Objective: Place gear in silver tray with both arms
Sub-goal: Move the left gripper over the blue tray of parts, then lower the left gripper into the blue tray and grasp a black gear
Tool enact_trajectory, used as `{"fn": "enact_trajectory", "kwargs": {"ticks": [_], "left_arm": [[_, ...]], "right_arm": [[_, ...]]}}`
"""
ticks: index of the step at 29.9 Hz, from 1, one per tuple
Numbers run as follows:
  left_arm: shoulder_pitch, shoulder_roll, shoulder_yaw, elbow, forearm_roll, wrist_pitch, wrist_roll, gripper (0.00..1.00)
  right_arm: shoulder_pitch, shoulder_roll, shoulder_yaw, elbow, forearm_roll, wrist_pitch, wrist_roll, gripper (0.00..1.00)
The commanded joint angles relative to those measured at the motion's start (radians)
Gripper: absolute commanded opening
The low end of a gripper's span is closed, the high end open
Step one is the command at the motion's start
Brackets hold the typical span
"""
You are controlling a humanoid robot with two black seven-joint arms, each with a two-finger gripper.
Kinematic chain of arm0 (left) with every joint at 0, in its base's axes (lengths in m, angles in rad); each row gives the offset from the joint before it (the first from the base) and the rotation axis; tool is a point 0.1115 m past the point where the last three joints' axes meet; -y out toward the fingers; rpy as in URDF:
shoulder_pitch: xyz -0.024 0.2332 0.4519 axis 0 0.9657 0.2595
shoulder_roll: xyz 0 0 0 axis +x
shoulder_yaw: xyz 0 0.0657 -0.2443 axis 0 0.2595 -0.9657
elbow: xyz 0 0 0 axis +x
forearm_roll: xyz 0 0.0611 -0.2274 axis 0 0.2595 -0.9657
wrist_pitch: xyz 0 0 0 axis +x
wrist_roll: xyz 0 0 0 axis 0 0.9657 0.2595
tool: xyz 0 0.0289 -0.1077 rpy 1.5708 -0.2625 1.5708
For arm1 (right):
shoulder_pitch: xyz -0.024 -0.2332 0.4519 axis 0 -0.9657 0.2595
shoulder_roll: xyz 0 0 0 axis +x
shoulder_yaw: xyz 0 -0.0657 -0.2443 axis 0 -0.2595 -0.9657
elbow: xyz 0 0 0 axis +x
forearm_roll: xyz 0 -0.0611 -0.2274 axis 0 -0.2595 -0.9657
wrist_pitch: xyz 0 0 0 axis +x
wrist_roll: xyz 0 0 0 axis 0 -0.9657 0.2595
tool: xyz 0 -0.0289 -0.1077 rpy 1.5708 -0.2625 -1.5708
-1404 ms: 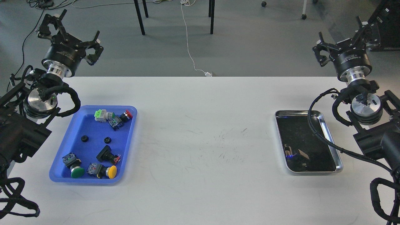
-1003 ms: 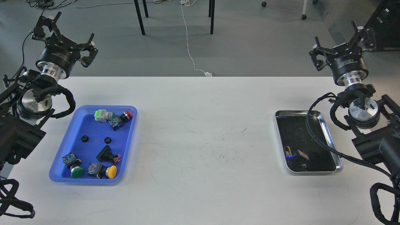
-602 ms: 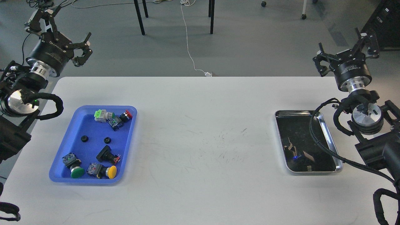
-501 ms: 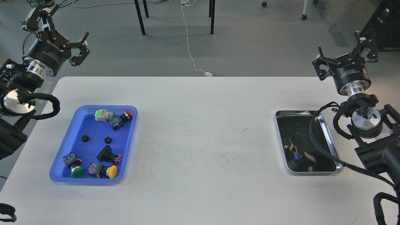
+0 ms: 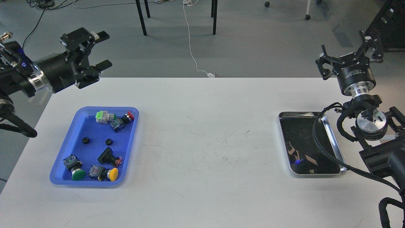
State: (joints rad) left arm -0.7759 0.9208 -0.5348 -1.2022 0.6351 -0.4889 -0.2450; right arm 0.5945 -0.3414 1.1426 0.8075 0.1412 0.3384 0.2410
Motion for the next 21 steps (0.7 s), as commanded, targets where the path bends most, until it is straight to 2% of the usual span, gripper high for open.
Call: {"fn": "enact_trajectory", "kwargs": {"ticks": [1,5,9,14,21], "left_arm": [[0.006,0.111,0.048,-0.153,0.181,0.0,0.006,0.96],[0.006,0.167,0.113,-0.221,0.416,0.023,0.003,0.95],[0.009,0.165,0.119,-0.227,0.713,0.067,-0.005,0.91],[0.029,0.156,0.188,-0.203,0.998,0.174,-0.004,0.86],[0.037,0.135,0.358,-0.123,1.203,0.349,0.004,0.86]], "right_arm": [[-0.002,-0.008,0.003,0.002,0.0,0.004,0.0,0.99],[0.001,-0.008,0.005,0.002,0.0,0.005,0.0,0.99],[0.005,-0.008,0.003,0.002,0.0,0.004,0.001,0.99],[0.008,-0.01,0.0,0.002,-0.002,0.005,0.0,0.99],[0.011,-0.007,-0.004,0.002,-0.002,0.004,0.001,0.99]]}}
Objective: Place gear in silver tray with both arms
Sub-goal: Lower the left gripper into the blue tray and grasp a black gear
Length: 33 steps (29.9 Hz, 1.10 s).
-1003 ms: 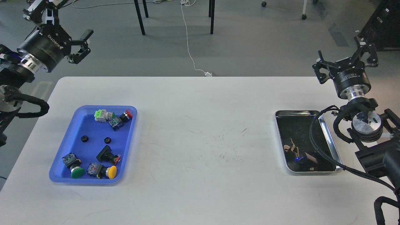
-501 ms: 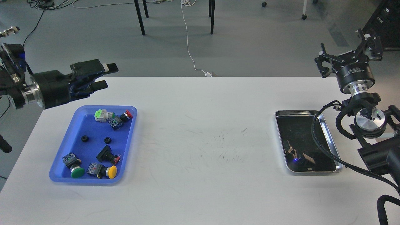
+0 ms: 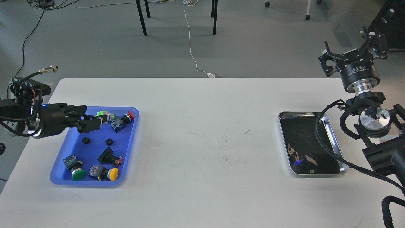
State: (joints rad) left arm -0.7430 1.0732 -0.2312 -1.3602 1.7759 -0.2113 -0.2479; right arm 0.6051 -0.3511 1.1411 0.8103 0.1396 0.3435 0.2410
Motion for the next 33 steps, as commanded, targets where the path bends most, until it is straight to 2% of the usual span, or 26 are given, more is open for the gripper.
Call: {"fn": "enact_trajectory", "kwargs": {"ticks": [1,8,12,14,19,25,29,30,33], "left_arm": [[0.004,-0.036,0.065,0.07,0.063,0.087,0.006,0.85],[0.013,-0.145,0.124,0.24,0.062,0.099,0.001,0.74],[0.062,-0.165,0.128,0.305,0.068,0.122,0.001,0.72],[0.071,-0.167,0.128,0.312,0.068,0.124,-0.001,0.7],[0.073,-0.174,0.127,0.329,0.062,0.125,-0.001,0.58],[0.071,-0.208,0.127,0.374,0.054,0.125,-0.004,0.56],[0.07,-0.219,0.124,0.382,0.051,0.125,-0.008,0.47],[0.07,-0.223,0.124,0.385,0.051,0.127,-0.008,0.4],[0.07,-0.223,0.125,0.388,0.051,0.127,-0.01,0.3]], "right_arm": [[0.001,0.006,-0.004,0.0,0.0,-0.001,0.001,0.99],[0.012,0.009,-0.011,-0.003,0.0,-0.004,0.001,0.99],[0.013,0.004,-0.012,-0.003,-0.002,-0.003,0.0,0.99],[0.013,0.001,-0.012,-0.003,-0.002,-0.003,0.0,0.99],[0.013,0.006,-0.012,-0.003,-0.002,-0.003,0.001,0.99],[0.016,0.009,-0.014,-0.005,-0.002,-0.003,0.001,0.99],[0.016,0.006,-0.015,-0.005,-0.002,-0.003,0.001,0.99],[0.016,0.004,-0.015,-0.005,-0.003,-0.003,0.001,0.99],[0.018,0.003,-0.015,-0.005,-0.003,-0.003,0.001,0.99]]}}
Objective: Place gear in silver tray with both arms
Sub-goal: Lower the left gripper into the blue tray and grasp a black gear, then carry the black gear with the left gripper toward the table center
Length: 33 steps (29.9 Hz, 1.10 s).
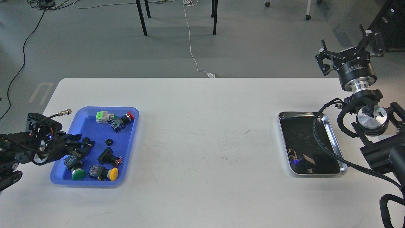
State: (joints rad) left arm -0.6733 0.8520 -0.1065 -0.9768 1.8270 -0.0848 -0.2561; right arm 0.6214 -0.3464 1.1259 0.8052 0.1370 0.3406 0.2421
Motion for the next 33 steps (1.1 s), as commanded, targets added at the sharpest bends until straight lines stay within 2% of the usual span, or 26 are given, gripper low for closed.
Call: {"fn": "enact_trajectory", "kwargs": {"ticks": [1,9,15,20,24,28,33], "left_arm": [[0.0,-0.001,0.001,0.004,0.0,-0.001,-0.002,0.28],[-0.002,0.002,0.002,0.003,-0.005,-0.003,-0.003,0.17],[-0.023,0.054,-0.016,-0.032,-0.005,-0.003,-0.026,0.16],[-0.152,0.14,-0.016,-0.193,-0.04,-0.019,-0.029,0.16],[-0.253,0.148,-0.021,-0.368,-0.052,-0.018,-0.031,0.16],[-0.35,0.096,-0.016,-0.479,-0.051,-0.036,-0.014,0.16],[-0.397,-0.123,-0.012,-0.485,-0.041,-0.069,-0.015,0.16]], "right_arm": [[0.001,-0.002,0.0,0.0,0.001,0.0,0.0,0.99],[0.006,-0.002,0.0,-0.001,0.001,-0.002,0.0,0.99],[0.008,-0.005,0.0,-0.001,-0.001,-0.002,-0.001,0.99],[0.008,-0.005,0.0,-0.001,0.001,-0.002,-0.001,0.99],[0.011,-0.005,-0.001,-0.003,-0.001,-0.003,-0.001,0.99],[0.046,-0.008,-0.02,-0.011,-0.002,-0.005,-0.004,0.99],[0.115,-0.069,-0.066,-0.012,0.001,-0.008,-0.009,0.99]]}}
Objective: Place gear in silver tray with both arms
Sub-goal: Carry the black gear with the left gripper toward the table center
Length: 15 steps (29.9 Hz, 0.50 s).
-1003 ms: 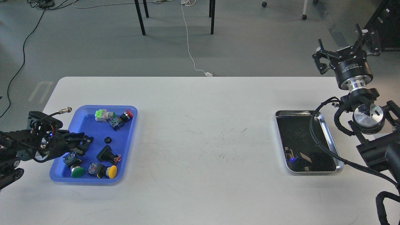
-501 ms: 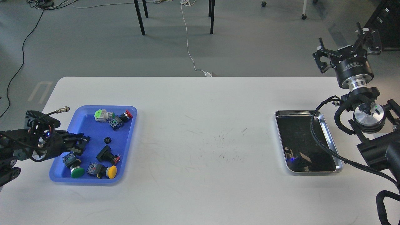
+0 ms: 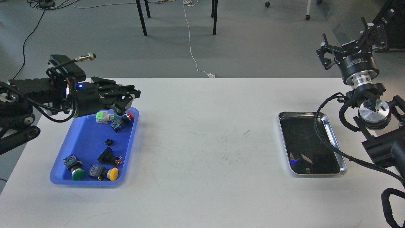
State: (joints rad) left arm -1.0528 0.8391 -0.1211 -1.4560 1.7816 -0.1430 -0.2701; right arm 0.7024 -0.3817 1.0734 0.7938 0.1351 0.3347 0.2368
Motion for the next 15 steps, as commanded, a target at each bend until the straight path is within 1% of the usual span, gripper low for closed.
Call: {"fn": "enact_trajectory", "kwargs": {"ticks": [1,4,6,8,10,12,15], "left_arm": [[-0.018,-0.148,0.004,-0.006,0.006,-0.01,-0.001,0.16],[-0.016,-0.245,0.008,0.003,0.036,-0.02,0.005,0.15],[-0.007,-0.325,0.009,0.013,0.074,-0.043,0.021,0.15],[0.0,-0.408,0.011,0.022,0.102,-0.069,0.057,0.15],[0.005,-0.477,0.038,0.028,0.11,-0.086,0.106,0.15],[0.005,-0.534,0.075,0.058,0.111,-0.086,0.144,0.15],[0.008,-0.638,0.1,0.141,0.116,-0.086,0.15,0.15]], "right_arm": [[0.051,-0.039,-0.012,-0.001,0.004,-0.003,-0.005,0.99],[0.107,-0.046,-0.016,-0.028,0.004,-0.005,-0.01,0.99],[0.146,-0.055,-0.023,-0.057,0.004,-0.01,-0.013,0.99],[0.173,-0.057,-0.032,-0.074,0.004,-0.02,-0.039,0.99],[0.195,-0.057,-0.059,-0.091,0.004,-0.042,-0.069,0.99],[0.229,-0.052,-0.081,-0.11,0.003,-0.052,-0.089,0.99],[0.264,-0.042,-0.102,-0.134,0.004,-0.052,-0.093,0.99]]}}
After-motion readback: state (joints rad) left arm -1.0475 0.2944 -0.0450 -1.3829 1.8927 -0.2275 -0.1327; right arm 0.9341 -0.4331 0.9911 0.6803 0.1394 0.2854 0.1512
